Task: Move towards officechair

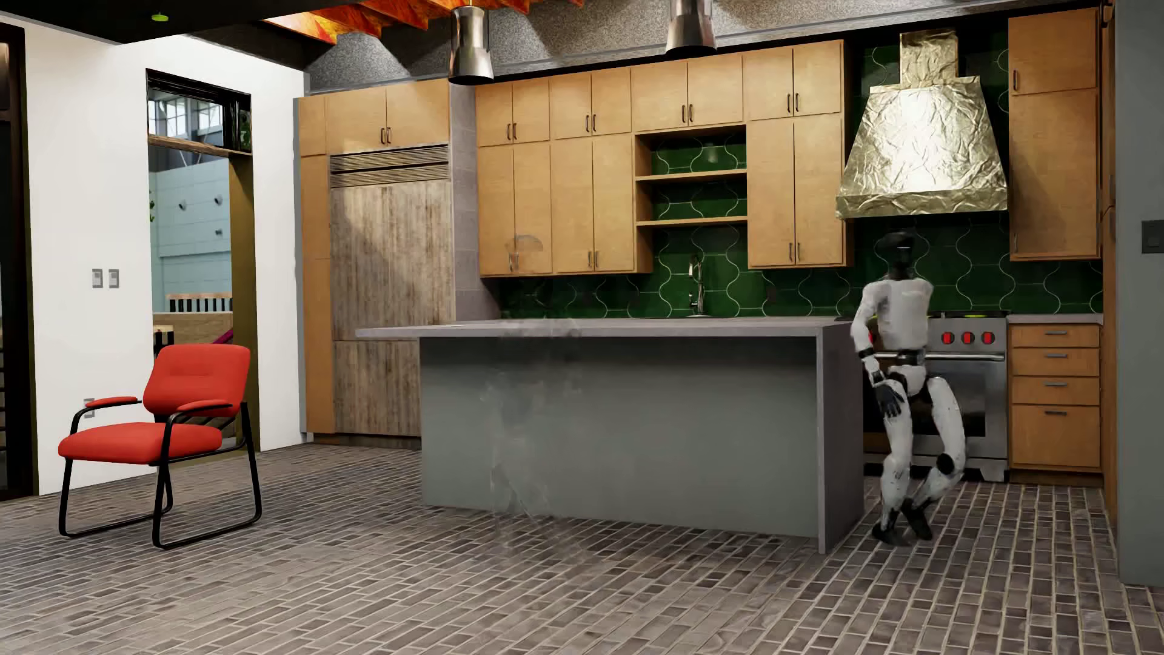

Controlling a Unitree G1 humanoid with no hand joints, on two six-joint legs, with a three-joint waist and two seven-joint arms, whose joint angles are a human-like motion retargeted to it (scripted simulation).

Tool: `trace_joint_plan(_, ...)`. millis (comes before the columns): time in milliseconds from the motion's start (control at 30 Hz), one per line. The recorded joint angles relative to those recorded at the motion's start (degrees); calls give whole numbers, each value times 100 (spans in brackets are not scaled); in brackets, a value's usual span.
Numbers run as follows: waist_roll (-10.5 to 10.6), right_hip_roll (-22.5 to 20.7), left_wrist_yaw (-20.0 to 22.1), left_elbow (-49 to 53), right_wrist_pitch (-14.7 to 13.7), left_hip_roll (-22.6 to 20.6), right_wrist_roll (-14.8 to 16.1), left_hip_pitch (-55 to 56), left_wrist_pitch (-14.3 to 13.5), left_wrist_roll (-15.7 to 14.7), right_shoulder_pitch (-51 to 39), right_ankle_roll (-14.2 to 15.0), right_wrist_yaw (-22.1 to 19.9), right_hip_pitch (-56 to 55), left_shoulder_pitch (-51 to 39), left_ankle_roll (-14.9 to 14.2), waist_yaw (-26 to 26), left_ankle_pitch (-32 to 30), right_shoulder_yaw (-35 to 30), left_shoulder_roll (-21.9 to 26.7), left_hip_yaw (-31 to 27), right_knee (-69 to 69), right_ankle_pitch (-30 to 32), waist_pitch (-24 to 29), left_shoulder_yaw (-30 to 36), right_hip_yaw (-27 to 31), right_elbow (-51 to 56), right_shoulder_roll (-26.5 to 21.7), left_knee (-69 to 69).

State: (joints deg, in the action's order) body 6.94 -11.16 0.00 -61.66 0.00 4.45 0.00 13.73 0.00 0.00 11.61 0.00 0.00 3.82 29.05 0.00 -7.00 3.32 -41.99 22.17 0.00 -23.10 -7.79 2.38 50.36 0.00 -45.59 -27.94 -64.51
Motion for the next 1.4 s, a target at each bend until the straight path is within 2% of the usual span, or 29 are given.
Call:
trace_joint_plan(33, -46, 41, 0, 75, 0, -106, 0, 130, 0, 0, -77, 0, 0, 303, -12, 0, -57, -13, 331, -12, 0, 54, -195, 79, -158, 0, 293, 9, 860)
trace_joint_plan(67, -56, 52, 0, 139, 0, -158, 0, 176, 0, 0, -135, 0, 0, 568, -90, 0, -77, -303, 580, -4, 0, 96, -322, 153, -247, 0, 567, 21, 1815)
trace_joint_plan(167, -102, 130, 0, 465, 0, -160, 0, 336, 0, 0, -143, 0, 0, 1154, -300, 0, 130, -1504, 817, 106, 0, 113, -557, 216, -1072, 0, 988, 94, 3700)
trace_joint_plan(233, -180, 310, 0, 643, 0, -161, 0, 310, 0, 0, 86, 0, 0, 1636, -430, 0, 219, -1673, 577, 258, 0, 122, -480, 304, -1604, 0, 821, 118, 3651)
trace_joint_plan(267, -176, 380, 0, 665, 0, -145, 0, 317, 0, 0, 254, 0, 0, 1751, -489, 0, 228, -1927, 334, 317, 0, 105, -327, 222, -1814, 0, 579, 102, 3457)
trace_joint_plan(300, -264, 547, 0, 622, 0, -203, 0, 242, 0, 0, 433, 0, 0, 1887, -538, 0, 245, -2023, 1, 363, 0, 55, -2, 173, -1893, 0, 183, 114, 3221)
trace_joint_plan(367, -433, 838, 0, 409, 0, -264, 0, -206, 0, 0, 729, 0, 0, 1381, -711, 0, 275, -1462, -933, 443, 0, -1033, 1234, 101, -1777, 0, -752, 157, 2956)
trace_joint_plan(400, -505, 928, 0, 395, 0, -256, 0, -357, 0, 0, 739, 0, 0, 493, -795, 0, 233, -1081, -1529, 459, 0, -2208, 1814, -6, -1800, 0, -1019, 106, 2940)
trace_joint_plan(433, -579, 860, 0, 517, 0, -268, 0, -513, 0, 0, 672, 0, 0, -381, -843, 0, 399, -780, -1983, 509, 0, -3435, 2108, -8, -1821, 0, -1121, 35, 2978)
trace_joint_plan(467, -551, 685, 0, 589, 0, -224, 0, -552, 0, 0, 689, 0, 0, -1204, -906, 0, 674, -562, -1872, 513, 0, -4266, 2103, -79, -1878, 0, -1067, -47, 3028)
trace_joint_plan(500, -478, 483, 0, 640, 0, -166, 0, -660, 0, 0, 771, 0, 0, -1851, -981, 0, 933, -399, -1582, 518, 0, -4535, 2025, -123, -1880, 0, -906, -123, 3109)
trace_joint_plan(567, -391, 157, 0, 788, 0, -138, 0, -1264, 0, 0, 986, 0, 0, -2469, -1067, 0, 1282, -172, -1017, 561, 0, -3448, 2135, -78, -1992, 0, -558, -170, 3389)
trace_joint_plan(633, -532, 210, 0, 973, 0, -401, 0, -2062, 0, 0, 1184, 0, 0, -2324, -997, 0, 1614, 65, -621, 622, 0, -1433, 2950, 117, -2337, 0, -337, -32, 3675)
trace_joint_plan(667, -615, 233, 0, 1021, 0, -512, 0, -2285, 0, 0, 1243, 0, 0, -2247, -1020, 0, 1748, 210, -590, 656, 0, -702, 2946, 158, -2405, 0, -288, 83, 3692)
trace_joint_plan(700, -669, 228, 0, 1039, 0, -627, 0, -2482, 0, 0, 1293, 0, 0, -2174, -1079, 0, 1813, 352, -634, 678, 0, -282, 2283, 172, -2404, 0, -252, 208, 3713)
trace_joint_plan(733, -690, 219, 0, 1064, 0, -718, 0, -2682, 0, 0, 1343, 0, 0, -2076, -1115, 0, 1811, 453, -750, 670, 0, -259, 1343, 171, -2407, 0, -227, 309, 3699)
trace_joint_plan(767, -674, 223, 0, 1125, 0, -775, 0, -2848, 0, 0, 1398, 0, 0, -2037, -1091, 0, 1779, 511, -853, 630, 0, -364, 1157, 131, -2445, 0, -206, 374, 3648)
trace_joint_plan(833, -535, 187, 0, 1266, 0, -721, 0, -2937, 0, 0, 1499, 0, 0, -2011, -836, 0, 1806, 450, -975, 507, 0, -455, 1219, -133, -2530, 0, -255, 436, 3415)
trace_joint_plan(900, -235, -100, 0, 986, 0, -367, 0, -2595, 0, 0, 1358, 0, 0, -1855, -703, 0, 1632, -195, -1152, 320, 0, -338, 1455, -267, -2115, 0, -556, 418, 2438)
trace_joint_plan(967, -97, -180, 0, 738, 0, 173, 0, -1460, 0, 0, 1034, 0, 0, -1519, -594, 0, 1242, -1328, -1051, 226, 0, -410, 397, -386, -1555, 0, -527, 251, 444)
trace_joint_plan(1000, -113, -218, 0, 611, 0, 310, 0, -1028, 0, 0, 798, 0, 0, -1259, -562, 0, 953, -1348, -860, 206, 0, -375, 137, -326, -1265, 0, -463, 187, -301)
trace_joint_plan(1033, -182, -199, 0, 453, 0, 359, 0, -766, 0, 0, 581, 0, 0, -920, -510, 0, 751, -940, -492, 174, 0, -306, -18, -214, -1013, 0, -339, 146, -639)
trace_joint_plan(1100, -291, -125, 0, 295, 0, 211, 0, -312, 0, 0, 294, 0, 0, -280, -358, 0, 540, -54, 440, 144, 0, -158, -245, -47, -676, 0, 223, 67, -220)
trace_joint_plan(1133, -300, -89, 0, 296, 0, 47, 0, -57, 0, 0, 196, 0, 0, -100, -326, 0, 411, 141, 874, 137, 0, -90, -277, -4, -622, 0, 584, 35, 368)
trace_joint_plan(1167, -308, -44, 0, 308, 0, -106, 0, 104, 0, 0, 86, 0, 0, 45, -323, 0, 244, 48, 1152, 139, 0, -15, -254, 43, -663, 0, 871, 16, 1089)
trace_joint_plan(1200, -322, 13, 0, 335, 0, -218, 0, 147, 0, 0, -57, 0, 0, 238, -323, 0, 111, -298, 1215, 163, 0, 41, -242, 107, -767, 0, 1005, 16, 1838)
trace_joint_plan(1267, -317, 91, 0, 425, 0, -348, 0, 274, 0, 0, -316, 0, 0, 542, -390, 0, 17, -1008, 1021, 263, 0, 118, -252, 181, -1006, 0, 907, 87, 3024)
trace_joint_plan(1333, -318, 187, 0, 508, 0, -543, 0, 389, 0, 0, -257, 0, 0, 917, -546, 0, 138, -1412, 718, 383, 0, 141, -303, 294, -1292, 0, 660, 153, 3528)
trace_joint_plan(1400, -179, 150, 0, 667, 0, -698, 0, 576, 0, 0, -2, 0, 0, 1206, -676, 0, 124, -1366, 98, 442, 0, 129, -305, 300, -1828, 0, 266, 131, 3598)
